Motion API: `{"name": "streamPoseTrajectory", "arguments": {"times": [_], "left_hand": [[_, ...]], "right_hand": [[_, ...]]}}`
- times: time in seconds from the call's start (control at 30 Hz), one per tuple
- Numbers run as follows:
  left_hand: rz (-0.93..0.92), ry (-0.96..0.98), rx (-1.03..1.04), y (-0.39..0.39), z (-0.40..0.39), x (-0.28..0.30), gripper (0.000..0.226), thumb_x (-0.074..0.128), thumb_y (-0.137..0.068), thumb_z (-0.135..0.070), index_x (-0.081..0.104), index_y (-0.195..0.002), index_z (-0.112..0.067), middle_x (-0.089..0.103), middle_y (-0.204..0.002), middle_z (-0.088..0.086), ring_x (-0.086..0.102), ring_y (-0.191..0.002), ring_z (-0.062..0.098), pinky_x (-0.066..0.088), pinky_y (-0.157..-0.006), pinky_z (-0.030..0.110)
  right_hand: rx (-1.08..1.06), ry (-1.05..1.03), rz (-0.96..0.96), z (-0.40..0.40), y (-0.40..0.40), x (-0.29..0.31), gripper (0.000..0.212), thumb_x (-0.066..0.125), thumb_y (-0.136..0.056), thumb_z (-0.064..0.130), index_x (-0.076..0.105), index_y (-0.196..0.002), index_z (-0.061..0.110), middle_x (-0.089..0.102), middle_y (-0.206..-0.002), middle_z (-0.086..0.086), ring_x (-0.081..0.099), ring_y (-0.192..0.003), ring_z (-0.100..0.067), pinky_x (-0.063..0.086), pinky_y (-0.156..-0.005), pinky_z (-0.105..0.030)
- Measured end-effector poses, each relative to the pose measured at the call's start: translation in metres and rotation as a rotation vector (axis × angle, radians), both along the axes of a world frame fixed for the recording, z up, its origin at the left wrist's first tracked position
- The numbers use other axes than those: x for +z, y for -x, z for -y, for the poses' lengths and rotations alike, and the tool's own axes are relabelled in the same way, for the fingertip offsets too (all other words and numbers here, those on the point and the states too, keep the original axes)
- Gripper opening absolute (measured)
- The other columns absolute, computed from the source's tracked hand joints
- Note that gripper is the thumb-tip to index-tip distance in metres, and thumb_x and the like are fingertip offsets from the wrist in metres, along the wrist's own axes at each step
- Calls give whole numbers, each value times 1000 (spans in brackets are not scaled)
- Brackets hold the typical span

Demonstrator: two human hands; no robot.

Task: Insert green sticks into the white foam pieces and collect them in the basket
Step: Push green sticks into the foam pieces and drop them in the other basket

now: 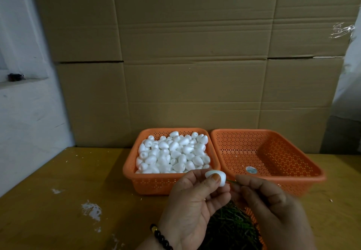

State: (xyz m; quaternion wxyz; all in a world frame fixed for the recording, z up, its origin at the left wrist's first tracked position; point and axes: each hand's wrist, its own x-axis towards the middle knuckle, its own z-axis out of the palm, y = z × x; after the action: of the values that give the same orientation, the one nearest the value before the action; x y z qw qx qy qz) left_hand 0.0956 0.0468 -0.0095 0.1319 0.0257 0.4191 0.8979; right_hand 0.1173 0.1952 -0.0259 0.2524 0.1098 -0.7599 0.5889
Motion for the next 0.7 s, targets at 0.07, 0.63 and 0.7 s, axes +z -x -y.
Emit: {"name": "streamPoseTrajectory", "arguments": {"times": [0.07,0.63,0.7], "left_hand": [[11,-8,18,0,-1,-1,47,72,-65,-7,60,-110,1,72,-85,15,69,-71,20,57,-59,29],[31,-4,-35,-2,-3,-2,49,73,-63,-5,61,-111,3,71,-83,16,69,-68,21,57,-58,30],[21,7,-33,-3,-5,-2,49,74,-62,-6,61,-108,3,70,-82,15,68,-68,20,57,-58,30]], "right_hand": [[-7,-23,-2,0,2,-3,25,61,-81,-9,70,-92,11,75,-78,0,72,-72,-12,57,-64,-23],[-205,-298,-252,-4,5,1,6,67,-70,22,66,-73,27,63,-75,11,61,-73,0,45,-60,-12],[-208,-302,-259,-4,6,0,6,67,-69,20,68,-73,24,63,-75,11,61,-74,1,44,-61,-9]]}}
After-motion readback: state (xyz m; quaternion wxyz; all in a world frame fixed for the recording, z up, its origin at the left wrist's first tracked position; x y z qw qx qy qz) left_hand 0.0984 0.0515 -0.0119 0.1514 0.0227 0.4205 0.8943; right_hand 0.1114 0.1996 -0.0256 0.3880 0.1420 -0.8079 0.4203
